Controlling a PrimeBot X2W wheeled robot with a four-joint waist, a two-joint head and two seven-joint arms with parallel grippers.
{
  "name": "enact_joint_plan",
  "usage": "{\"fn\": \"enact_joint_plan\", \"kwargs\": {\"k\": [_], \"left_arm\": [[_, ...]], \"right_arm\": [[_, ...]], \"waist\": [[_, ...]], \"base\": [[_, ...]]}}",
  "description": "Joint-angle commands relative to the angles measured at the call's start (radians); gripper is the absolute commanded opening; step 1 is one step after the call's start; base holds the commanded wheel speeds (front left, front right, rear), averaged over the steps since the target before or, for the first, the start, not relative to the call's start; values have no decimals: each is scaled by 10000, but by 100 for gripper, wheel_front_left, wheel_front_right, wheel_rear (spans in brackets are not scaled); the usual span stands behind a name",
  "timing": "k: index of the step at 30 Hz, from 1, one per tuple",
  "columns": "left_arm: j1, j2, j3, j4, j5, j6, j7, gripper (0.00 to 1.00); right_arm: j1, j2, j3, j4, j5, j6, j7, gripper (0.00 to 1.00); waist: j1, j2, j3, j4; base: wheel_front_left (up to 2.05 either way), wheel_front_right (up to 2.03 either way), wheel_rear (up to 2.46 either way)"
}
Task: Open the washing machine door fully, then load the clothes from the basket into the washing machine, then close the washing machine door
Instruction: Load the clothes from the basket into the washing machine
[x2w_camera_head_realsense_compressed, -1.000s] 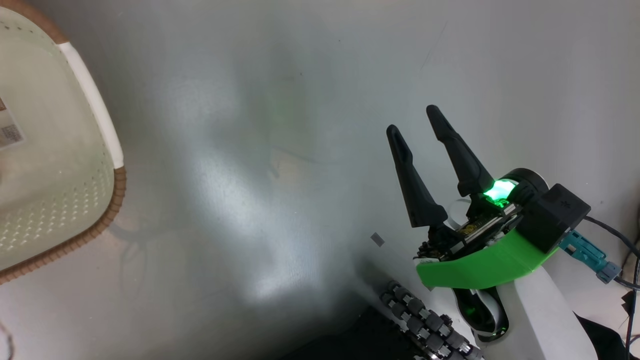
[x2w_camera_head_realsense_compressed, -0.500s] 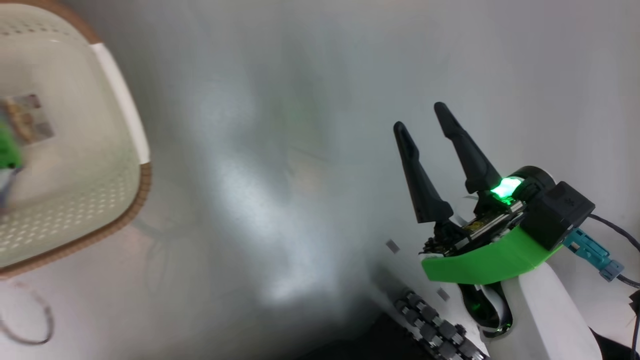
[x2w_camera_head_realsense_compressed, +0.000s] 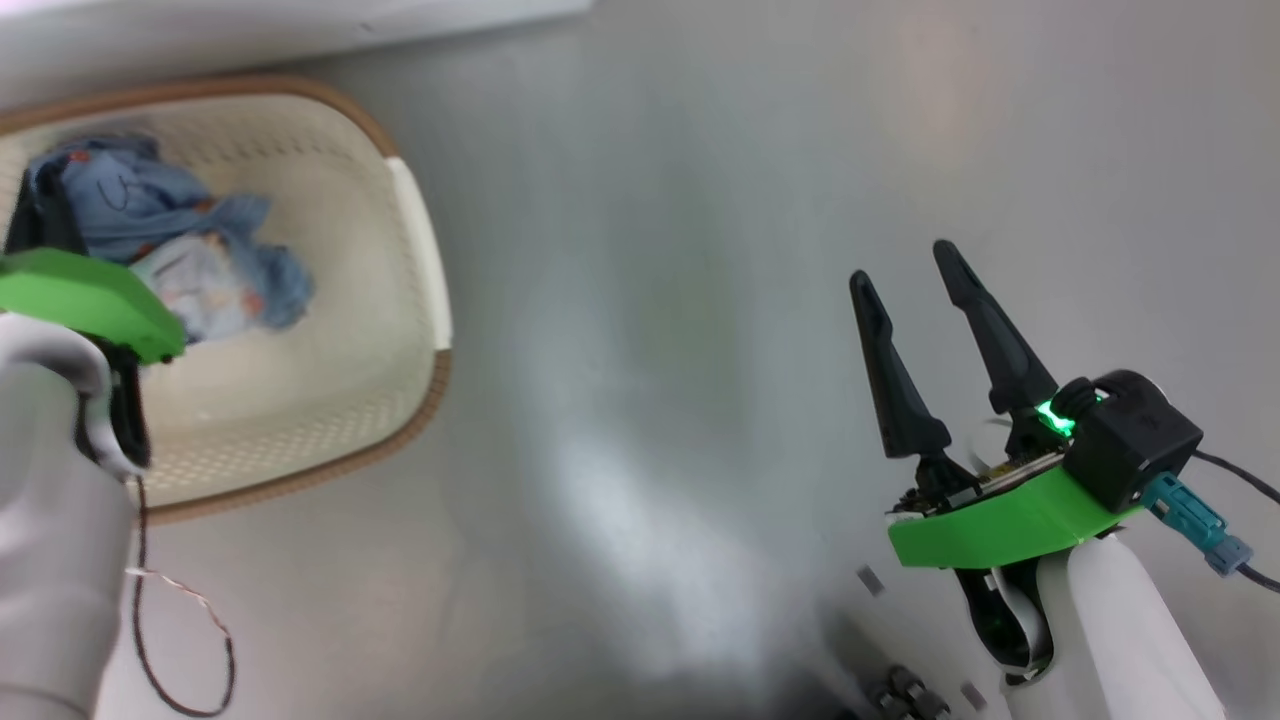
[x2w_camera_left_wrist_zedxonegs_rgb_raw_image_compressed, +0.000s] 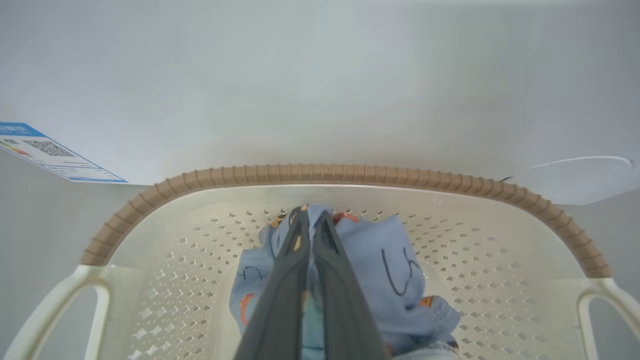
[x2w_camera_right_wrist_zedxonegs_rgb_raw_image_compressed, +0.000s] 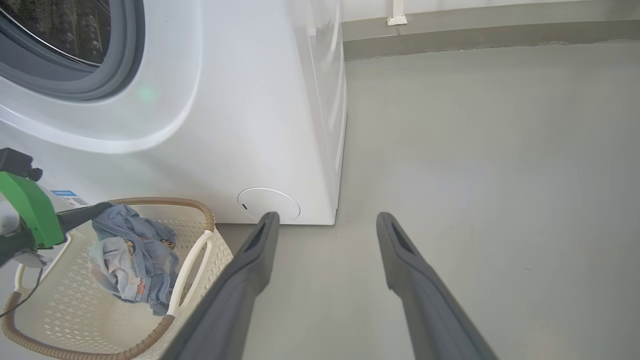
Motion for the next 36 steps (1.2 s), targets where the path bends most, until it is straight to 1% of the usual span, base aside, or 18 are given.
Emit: {"fn": "enact_joint_plan", "kwargs": {"k": [1, 8, 12, 14, 18, 19, 20, 21, 26, 36], "left_arm": [[816, 323, 490, -888, 186, 222, -118, 0], [2902, -41, 1472, -3649, 848, 535, -120, 0], [3986, -244, 1904, -4830, 1174, 545, -121, 0], [4524, -340, 2027, -5300, 1348, 484, -121, 0], [5664, -554, 2256, -6223, 1707, 536, -121, 0], [5664, -554, 2256, -6223, 1707, 536, -121, 0], [6267, -646, 2325, -6642, 1874, 600, -121, 0], [6267, -646, 2325, -6642, 1874, 600, -121, 0], [7599, -792, 2325, -7575, 2137, 753, -121, 0], [9477, -749, 1978, -8738, 2265, 1023, 220, 0]], "right_arm": [[505, -8, 73, -105, -177, 27, -118, 100], [904, -8, -170, 232, -485, 27, -116, 100], [1106, -8, -249, 353, -551, 27, -47, 100], [1238, -8, -275, 399, -563, 27, 7, 100], [1566, -8, -337, 446, -586, 27, 135, 100], [1566, -8, -337, 446, -586, 27, 135, 100], [1755, -8, -374, 433, -590, 27, 202, 100], [1755, -8, -374, 433, -590, 27, 202, 100], [2277, -8, -493, 337, -614, 27, 457, 100], [3227, -8, -614, -98, -642, 27, 975, 100]], "waist": [[0, -1, -1003, 735], [0, -1, -2101, 1191], [0, -1, -2798, 1363], [0, -1, -3189, 1424], [0, -1, -4001, 1505], [0, -1, -4001, 1505], [0, -1, -4404, 1531], [0, -1, -4404, 1531], [0, -1, -5319, 1648], [0, -1, -6758, 1889]], "base": [[0, 0, 0], [0, 0, 0], [0, 0, 0], [0, 0, 0], [0, 0, 0], [0, 0, 0], [0, 0, 0], [0, 0, 0], [0, 0, 0], [0, 0, 0]]}}
